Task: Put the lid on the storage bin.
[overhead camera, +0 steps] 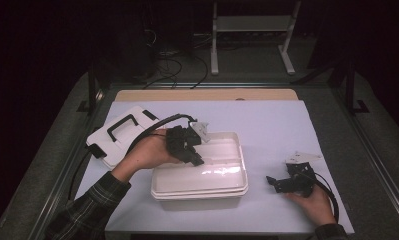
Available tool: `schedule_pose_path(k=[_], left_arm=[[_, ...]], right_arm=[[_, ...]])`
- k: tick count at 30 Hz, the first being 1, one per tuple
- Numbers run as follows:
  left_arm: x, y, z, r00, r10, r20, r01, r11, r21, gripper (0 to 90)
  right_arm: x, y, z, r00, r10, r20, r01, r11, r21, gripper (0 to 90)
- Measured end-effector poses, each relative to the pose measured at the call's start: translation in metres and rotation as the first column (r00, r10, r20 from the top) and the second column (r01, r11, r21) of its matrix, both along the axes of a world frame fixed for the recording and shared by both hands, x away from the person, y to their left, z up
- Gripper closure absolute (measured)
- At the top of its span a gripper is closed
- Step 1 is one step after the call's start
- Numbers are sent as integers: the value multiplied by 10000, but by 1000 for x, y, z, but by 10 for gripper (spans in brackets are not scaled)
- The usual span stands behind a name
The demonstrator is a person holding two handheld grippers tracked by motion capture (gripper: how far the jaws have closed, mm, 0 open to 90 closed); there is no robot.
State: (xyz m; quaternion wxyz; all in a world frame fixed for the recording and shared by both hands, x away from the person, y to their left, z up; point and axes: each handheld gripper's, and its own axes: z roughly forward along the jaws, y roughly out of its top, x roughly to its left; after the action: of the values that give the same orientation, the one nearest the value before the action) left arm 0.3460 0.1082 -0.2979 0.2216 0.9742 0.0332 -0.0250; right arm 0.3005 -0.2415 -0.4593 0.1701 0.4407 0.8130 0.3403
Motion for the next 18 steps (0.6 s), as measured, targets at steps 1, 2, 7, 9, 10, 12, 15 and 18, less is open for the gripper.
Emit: schedule_pose_path(k=[1,2,7,9,10,12,15,18], left_arm=[[0,0,0,10000,-5,-4,5,10000,21,887],[0,-1,-1,10000,-3,-10,3,10000,32,887],[1,0,-7,9999,98,-100,-99,9999,-69,887],[1,0,-8,9999,96,-81,-97,9999,-72,887],[1,0,-8,9999,80,-70,-80,10000,-35,887],[0,0,-9,9999,96,-61,-96,9999,33,887],[0,0,-11,9999,108,-48,-108,9999,70,886],[0,0,-11,9999,105,-21,-105,9999,78,886]], right_arm=[[0,0,0,10000,2,3,-2,10000,-6,65],[0,0,0,10000,3,4,-3,10000,-6,65],[0,0,0,10000,3,4,-3,10000,-4,64],[0,0,0,10000,2,2,-2,10000,-4,65],[0,0,0,10000,7,10,-7,10000,-7,65],[0,0,0,10000,8,11,-8,10000,-11,65],[0,0,0,10000,9,12,-9,10000,-10,65],[0,0,0,10000,0,4,0,10000,-3,64]])
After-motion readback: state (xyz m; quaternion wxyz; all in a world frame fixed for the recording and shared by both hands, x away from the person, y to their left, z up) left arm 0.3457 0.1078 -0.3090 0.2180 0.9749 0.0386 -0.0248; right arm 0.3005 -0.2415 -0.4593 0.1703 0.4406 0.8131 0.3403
